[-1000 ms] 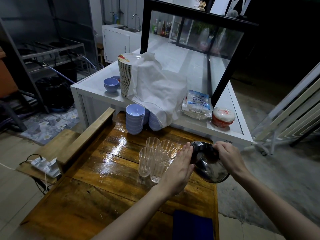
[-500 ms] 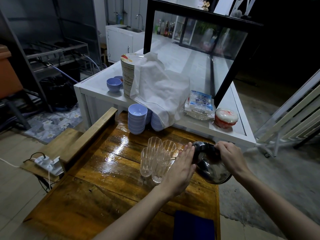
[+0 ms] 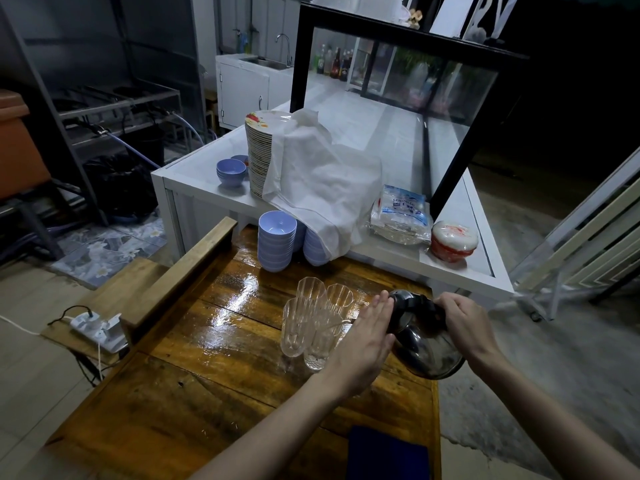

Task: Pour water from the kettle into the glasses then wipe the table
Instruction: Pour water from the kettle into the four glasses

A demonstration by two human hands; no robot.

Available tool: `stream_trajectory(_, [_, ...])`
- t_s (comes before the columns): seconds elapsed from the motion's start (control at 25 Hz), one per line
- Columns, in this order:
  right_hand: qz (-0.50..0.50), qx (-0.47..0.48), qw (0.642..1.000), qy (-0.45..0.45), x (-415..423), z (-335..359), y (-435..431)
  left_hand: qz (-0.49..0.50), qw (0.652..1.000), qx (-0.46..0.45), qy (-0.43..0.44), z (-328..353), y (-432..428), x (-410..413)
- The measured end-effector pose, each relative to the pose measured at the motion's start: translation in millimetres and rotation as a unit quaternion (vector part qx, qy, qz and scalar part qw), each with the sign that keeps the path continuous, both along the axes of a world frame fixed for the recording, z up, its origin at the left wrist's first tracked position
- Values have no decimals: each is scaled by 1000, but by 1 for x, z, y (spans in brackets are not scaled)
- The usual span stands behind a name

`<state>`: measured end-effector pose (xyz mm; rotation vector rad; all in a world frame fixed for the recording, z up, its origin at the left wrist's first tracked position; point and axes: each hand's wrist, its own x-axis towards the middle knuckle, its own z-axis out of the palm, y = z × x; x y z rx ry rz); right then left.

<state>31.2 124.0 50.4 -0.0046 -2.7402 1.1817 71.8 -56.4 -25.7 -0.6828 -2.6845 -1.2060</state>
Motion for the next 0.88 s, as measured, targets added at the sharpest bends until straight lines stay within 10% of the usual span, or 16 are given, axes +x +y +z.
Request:
stream_trajectory(0.52, [-207, -291, 928, -102, 45, -25, -11, -83, 990, -110, 24, 22, -5, -6])
stream_trajectory(0.88, [-205, -265, 940, -61, 44, -3, -43, -95, 992, -73, 37, 41, -41, -8])
